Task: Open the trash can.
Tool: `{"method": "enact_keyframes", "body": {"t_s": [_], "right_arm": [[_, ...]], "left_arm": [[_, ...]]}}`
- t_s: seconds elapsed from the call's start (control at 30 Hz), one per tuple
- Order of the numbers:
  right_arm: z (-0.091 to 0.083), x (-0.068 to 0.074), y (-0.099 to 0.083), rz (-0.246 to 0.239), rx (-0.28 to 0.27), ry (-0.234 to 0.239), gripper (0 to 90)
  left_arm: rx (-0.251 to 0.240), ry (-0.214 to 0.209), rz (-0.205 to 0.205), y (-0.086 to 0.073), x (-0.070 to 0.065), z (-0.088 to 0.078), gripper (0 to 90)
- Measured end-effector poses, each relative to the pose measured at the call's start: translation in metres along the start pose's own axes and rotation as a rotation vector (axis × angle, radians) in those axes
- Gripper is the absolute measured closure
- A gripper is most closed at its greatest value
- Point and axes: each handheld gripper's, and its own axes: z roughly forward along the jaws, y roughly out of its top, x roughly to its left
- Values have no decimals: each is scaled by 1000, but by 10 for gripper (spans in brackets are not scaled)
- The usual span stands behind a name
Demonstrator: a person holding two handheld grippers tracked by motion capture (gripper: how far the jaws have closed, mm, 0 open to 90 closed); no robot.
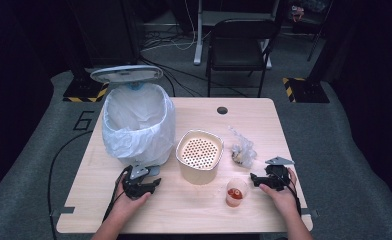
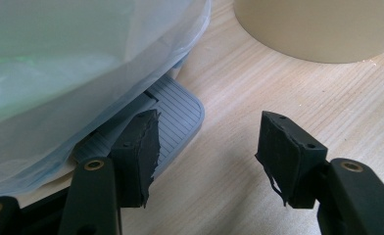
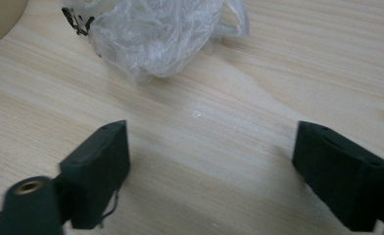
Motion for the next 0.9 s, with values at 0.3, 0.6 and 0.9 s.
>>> {"method": "enact_keyframes", "body": {"t_s": [0.3,0.6,0.9], "right_arm": [[-10,2,9,13,14,-5,180],[-24,9,31,-22,6,4,184],[-30,11,56,-47,-22,59,178]], "left_arm": [[0,1,-2,0,0,0,409],[1,-8,14,0,2,0,409],[3,-3,14,1,2,0,409]]}}
